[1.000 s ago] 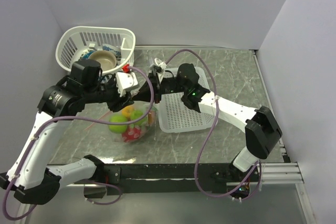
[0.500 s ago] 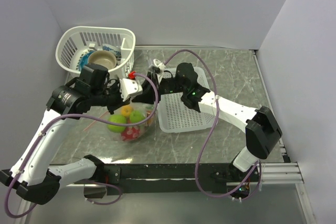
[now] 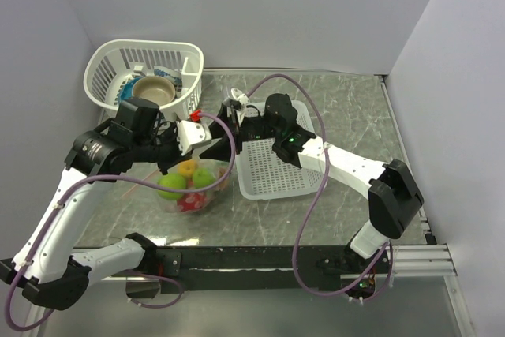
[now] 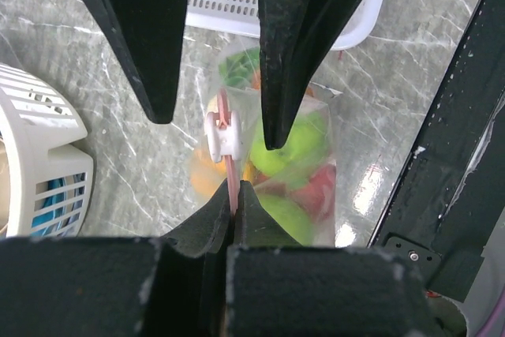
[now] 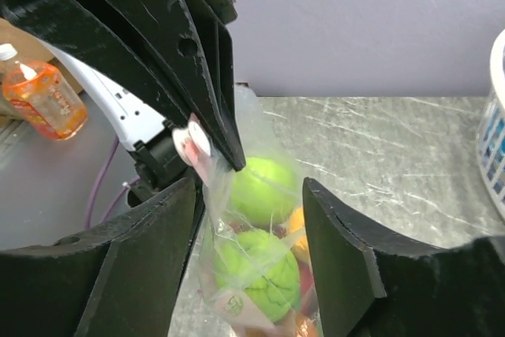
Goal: Open the zip-top bag and remove the fake food
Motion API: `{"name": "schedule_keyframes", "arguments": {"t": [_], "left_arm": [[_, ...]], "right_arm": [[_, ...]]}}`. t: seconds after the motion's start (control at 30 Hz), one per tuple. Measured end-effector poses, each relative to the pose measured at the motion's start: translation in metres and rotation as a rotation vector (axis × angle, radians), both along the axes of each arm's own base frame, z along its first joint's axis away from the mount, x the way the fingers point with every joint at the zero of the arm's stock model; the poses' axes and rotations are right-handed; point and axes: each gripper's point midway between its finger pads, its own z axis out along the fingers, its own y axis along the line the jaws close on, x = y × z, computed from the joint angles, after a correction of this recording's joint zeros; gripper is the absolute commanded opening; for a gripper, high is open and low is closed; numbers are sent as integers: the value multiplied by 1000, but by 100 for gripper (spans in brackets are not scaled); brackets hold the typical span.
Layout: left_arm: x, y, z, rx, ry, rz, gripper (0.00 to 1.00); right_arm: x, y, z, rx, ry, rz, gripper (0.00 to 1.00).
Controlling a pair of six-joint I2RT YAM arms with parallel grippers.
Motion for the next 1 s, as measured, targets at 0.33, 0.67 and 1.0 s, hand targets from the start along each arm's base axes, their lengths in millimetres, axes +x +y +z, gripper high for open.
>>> {"name": "schedule_keyframes", "arguments": {"t": [0.33,0.67,1.0], "left_arm": [[-1,1,2,-1,3,3,2],[2,-4,16,-47,-32,8,58],[5,-19,41,-126,-58,-28,50]], "right_arm": [[1,4,-9,-18,36,13,13],[0,3,-10,-23,35,24,4],[-1,3,-10,-24,37,24,4]]}}
